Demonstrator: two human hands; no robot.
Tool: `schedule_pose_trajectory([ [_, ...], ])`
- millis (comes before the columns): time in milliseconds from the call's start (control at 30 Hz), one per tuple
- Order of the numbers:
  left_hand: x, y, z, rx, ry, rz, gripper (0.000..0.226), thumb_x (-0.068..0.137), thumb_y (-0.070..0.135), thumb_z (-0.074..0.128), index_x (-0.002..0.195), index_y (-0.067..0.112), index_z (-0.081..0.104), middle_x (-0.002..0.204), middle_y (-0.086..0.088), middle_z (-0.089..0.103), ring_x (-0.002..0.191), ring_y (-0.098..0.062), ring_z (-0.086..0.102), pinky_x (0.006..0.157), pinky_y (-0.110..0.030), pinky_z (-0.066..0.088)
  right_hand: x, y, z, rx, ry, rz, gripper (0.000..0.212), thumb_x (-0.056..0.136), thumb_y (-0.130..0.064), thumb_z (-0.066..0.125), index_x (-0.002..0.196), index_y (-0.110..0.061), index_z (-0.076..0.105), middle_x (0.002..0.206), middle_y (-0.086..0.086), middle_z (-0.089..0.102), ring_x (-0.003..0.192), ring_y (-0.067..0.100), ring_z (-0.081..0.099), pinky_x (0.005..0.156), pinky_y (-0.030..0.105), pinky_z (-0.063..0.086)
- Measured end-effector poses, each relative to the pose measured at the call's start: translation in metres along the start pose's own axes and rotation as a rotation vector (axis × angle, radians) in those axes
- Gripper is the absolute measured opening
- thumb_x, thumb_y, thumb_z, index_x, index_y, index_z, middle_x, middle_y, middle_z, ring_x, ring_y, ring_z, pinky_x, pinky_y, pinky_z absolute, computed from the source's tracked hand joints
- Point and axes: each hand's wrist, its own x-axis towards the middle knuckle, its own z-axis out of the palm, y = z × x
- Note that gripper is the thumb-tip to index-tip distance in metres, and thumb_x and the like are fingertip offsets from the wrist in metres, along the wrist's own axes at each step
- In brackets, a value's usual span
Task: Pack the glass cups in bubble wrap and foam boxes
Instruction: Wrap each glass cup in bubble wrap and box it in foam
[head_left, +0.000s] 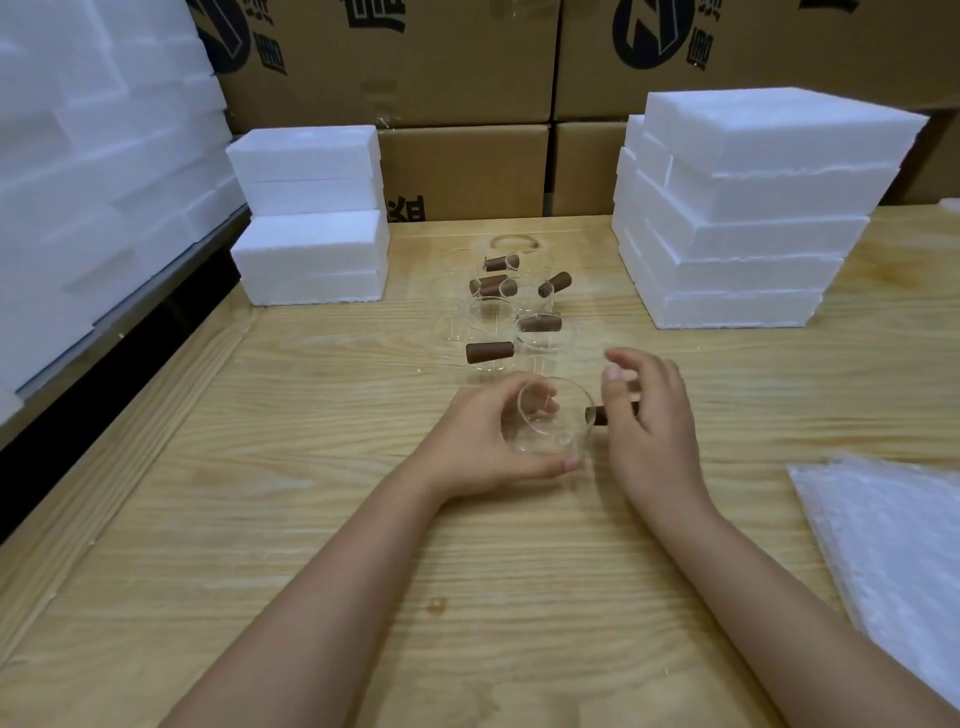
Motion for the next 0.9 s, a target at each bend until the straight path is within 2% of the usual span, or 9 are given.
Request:
schedule_pose_trajectory([
  [67,-0.001,0.001,0.000,-0.002,0.015,0.031,0.062,0.063,0.031,0.090,0.116,0.027,0.060,0.106,0.013,0.069,0.099,0.002,0.063,0.086,-0.015,0.049,0.005,0.005,-0.001,0.051,-0.077,0.131,0.022,0.099,-0.023,0.045,0.088,-0.021,0.063,0.085,-0.006,0.064,0.077,0.000,0.056,0.067,0.005,0.038],
  [167,-0.003,0.005,0.000,-0.034,0.045,0.074,0.062,0.063,0.029,0.088,0.118,0.032,0.058,0.108,0.017,0.066,0.096,-0.006,0.064,0.082,-0.022,0.052,0.005,0.007,-0.002,0.034,-0.066,0.105,0.036,0.099,-0.020,0.044,0.067,-0.020,0.061,0.062,-0.012,0.061,0.062,-0.005,0.057,0.058,0.008,0.037],
  [267,-0.004,0.009,0.001,-0.032,0.083,0.123,0.062,0.064,0.023,0.084,0.116,0.037,0.055,0.113,0.020,0.061,0.087,-0.013,0.061,0.076,-0.035,0.054,0.004,0.002,-0.002,0.035,0.018,-0.013,0.034,0.100,-0.021,0.043,0.069,-0.021,0.056,0.065,-0.009,0.063,0.067,0.000,0.062,0.059,0.010,0.040],
  [333,-0.004,0.009,0.001,-0.003,0.118,0.145,0.064,0.062,0.022,0.082,0.118,0.036,0.054,0.111,0.018,0.061,0.084,-0.016,0.060,0.074,-0.029,0.053,0.003,0.000,-0.002,0.044,0.039,-0.066,0.032,0.101,-0.021,0.043,0.070,-0.022,0.054,0.068,-0.007,0.063,0.069,0.002,0.063,0.060,0.009,0.040],
  [400,-0.004,0.007,0.001,0.051,0.150,0.152,0.068,0.060,0.025,0.082,0.122,0.033,0.054,0.103,0.006,0.063,0.080,-0.018,0.060,0.073,-0.023,0.050,0.002,-0.001,-0.001,0.047,0.030,-0.070,0.032,0.101,-0.021,0.044,0.070,-0.025,0.052,0.069,-0.007,0.063,0.071,0.003,0.064,0.061,0.009,0.040],
  [467,-0.004,0.007,0.001,0.105,0.167,0.155,0.072,0.059,0.026,0.083,0.125,0.033,0.054,0.094,-0.003,0.062,0.078,-0.022,0.060,0.074,-0.028,0.050,0.003,-0.001,-0.001,0.050,0.014,-0.052,0.030,0.100,-0.023,0.045,0.071,-0.025,0.052,0.071,-0.008,0.063,0.072,0.003,0.063,0.062,0.010,0.039],
  [667,-0.005,0.007,0.001,0.150,0.196,0.189,0.076,0.060,0.018,0.087,0.127,0.031,0.053,0.099,0.000,0.061,0.080,-0.021,0.059,0.076,-0.030,0.048,0.002,-0.001,0.001,0.094,0.013,0.019,0.028,0.099,-0.027,0.047,0.078,-0.011,0.056,0.080,0.004,0.064,0.077,0.012,0.060,0.065,0.013,0.039],
  [833,-0.005,0.010,0.010,0.309,0.277,0.390,0.076,0.059,0.013,0.088,0.127,0.007,0.056,0.122,0.004,0.060,0.092,-0.007,0.052,0.084,-0.005,0.035,0.001,-0.011,0.001,0.183,0.047,0.155,0.048,0.075,-0.063,0.057,0.073,-0.015,0.052,0.083,0.003,0.059,0.066,0.002,0.050,0.064,0.014,0.038],
  [900,-0.004,0.011,0.013,0.355,0.316,0.429,0.074,0.059,0.014,0.090,0.125,0.003,0.058,0.124,-0.003,0.063,0.093,-0.005,0.050,0.087,-0.006,0.034,0.000,-0.016,0.000,0.198,0.066,0.181,0.056,0.061,-0.073,0.055,0.071,-0.019,0.049,0.083,-0.002,0.053,0.065,-0.003,0.049,0.064,0.011,0.038],
])
